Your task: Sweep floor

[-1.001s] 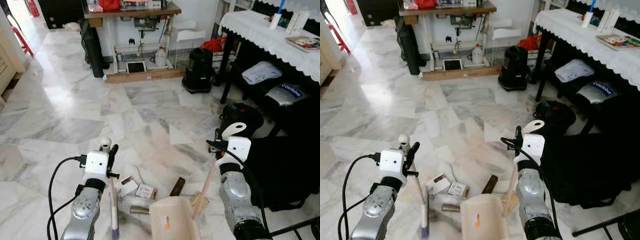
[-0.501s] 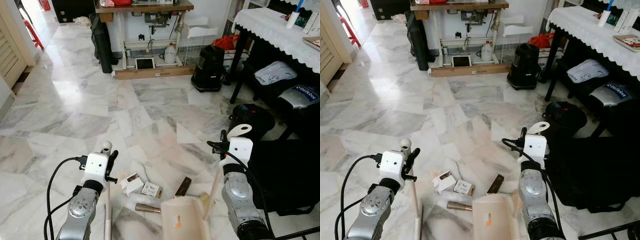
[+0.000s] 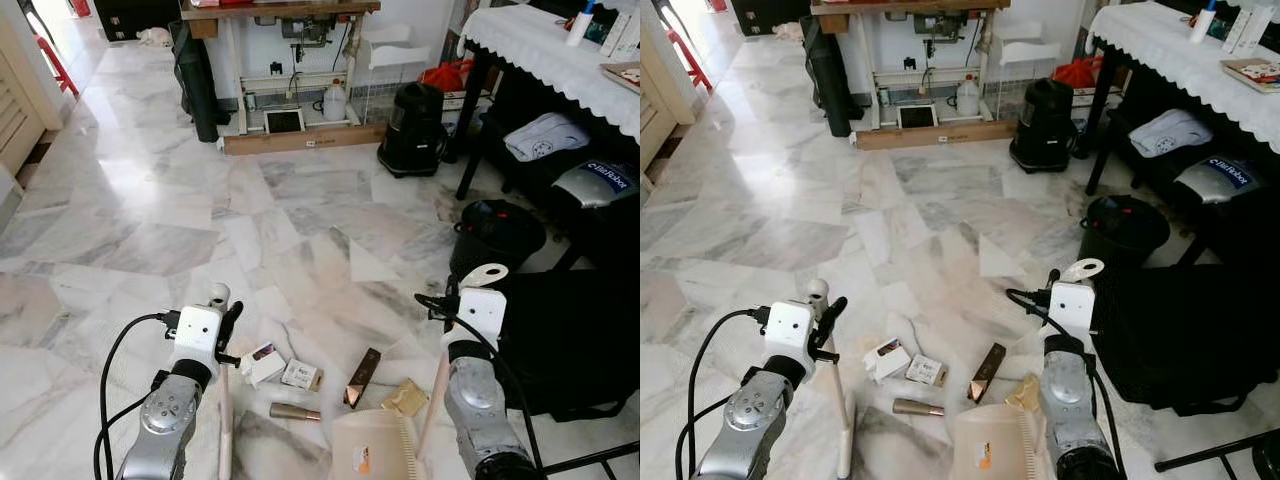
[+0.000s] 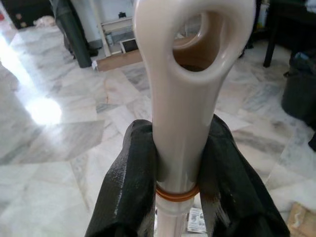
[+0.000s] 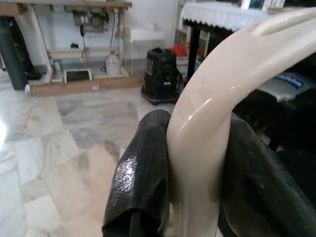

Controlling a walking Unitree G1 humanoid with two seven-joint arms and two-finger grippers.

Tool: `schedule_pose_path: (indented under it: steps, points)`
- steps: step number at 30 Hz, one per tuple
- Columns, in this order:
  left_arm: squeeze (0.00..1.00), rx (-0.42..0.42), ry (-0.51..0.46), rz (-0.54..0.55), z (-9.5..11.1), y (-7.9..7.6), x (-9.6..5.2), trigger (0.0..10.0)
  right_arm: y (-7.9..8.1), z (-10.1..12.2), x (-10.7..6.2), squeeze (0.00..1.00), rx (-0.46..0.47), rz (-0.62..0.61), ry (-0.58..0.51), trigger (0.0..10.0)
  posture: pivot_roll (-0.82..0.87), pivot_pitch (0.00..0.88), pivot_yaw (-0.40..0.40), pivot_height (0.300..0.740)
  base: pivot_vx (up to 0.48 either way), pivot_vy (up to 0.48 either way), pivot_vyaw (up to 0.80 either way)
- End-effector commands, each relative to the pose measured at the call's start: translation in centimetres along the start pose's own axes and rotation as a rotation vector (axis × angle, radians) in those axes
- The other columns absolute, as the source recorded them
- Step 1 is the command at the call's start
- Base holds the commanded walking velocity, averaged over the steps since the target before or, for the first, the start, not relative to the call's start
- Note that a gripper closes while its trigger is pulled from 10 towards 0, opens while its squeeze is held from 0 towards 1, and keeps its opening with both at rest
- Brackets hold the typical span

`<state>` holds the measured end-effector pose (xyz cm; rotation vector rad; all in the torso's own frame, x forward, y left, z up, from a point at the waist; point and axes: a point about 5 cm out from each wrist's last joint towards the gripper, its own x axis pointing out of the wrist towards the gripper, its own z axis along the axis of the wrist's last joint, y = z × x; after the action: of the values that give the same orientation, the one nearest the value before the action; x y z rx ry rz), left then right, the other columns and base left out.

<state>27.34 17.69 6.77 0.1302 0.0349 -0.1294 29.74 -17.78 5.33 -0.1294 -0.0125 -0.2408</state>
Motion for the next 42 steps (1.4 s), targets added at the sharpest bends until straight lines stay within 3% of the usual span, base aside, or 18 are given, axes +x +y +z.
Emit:
schedule_pose_path:
  steps: [1, 6, 23, 29, 42]
  points:
    - [0.00, -0.047, -0.024, 0.028, 0.7, 0.7, 0.1, 10.0, 0.0, 0.0, -0.1, 0.00, -0.007, -0.001, -0.009, 10.0, 0.12, 0.063, 0.025, 0.740, 0.000, 0.000, 0.00]
    - [0.00, -0.109, -0.033, 0.047, 0.9, 1.4, 0.0, 10.0, -0.5, -0.4, 0.0, 0.00, -0.032, -0.013, 0.002, 10.0, 0.13, 0.060, 0.031, 0.740, 0.000, 0.000, 0.00]
    - [0.00, -0.114, -0.084, 0.028, 2.2, 1.6, 0.2, 10.0, -0.8, -1.5, -0.1, 0.00, -0.091, -0.079, 0.041, 10.0, 0.15, 0.082, 0.049, 0.740, 0.000, 0.000, 0.00]
    - [0.00, -0.123, -0.080, -0.017, 2.3, 1.2, 0.5, 10.0, -0.3, -0.9, 0.3, 0.00, -0.115, -0.089, 0.007, 10.0, 0.15, 0.073, 0.059, 0.740, 0.000, 0.000, 0.00]
    - [0.00, -0.122, -0.084, -0.041, 2.7, 1.3, 0.7, 10.0, 0.3, 0.6, 1.7, 0.00, -0.080, -0.079, -0.040, 10.0, 0.17, 0.056, 0.065, 0.740, 0.000, 0.000, 0.00]
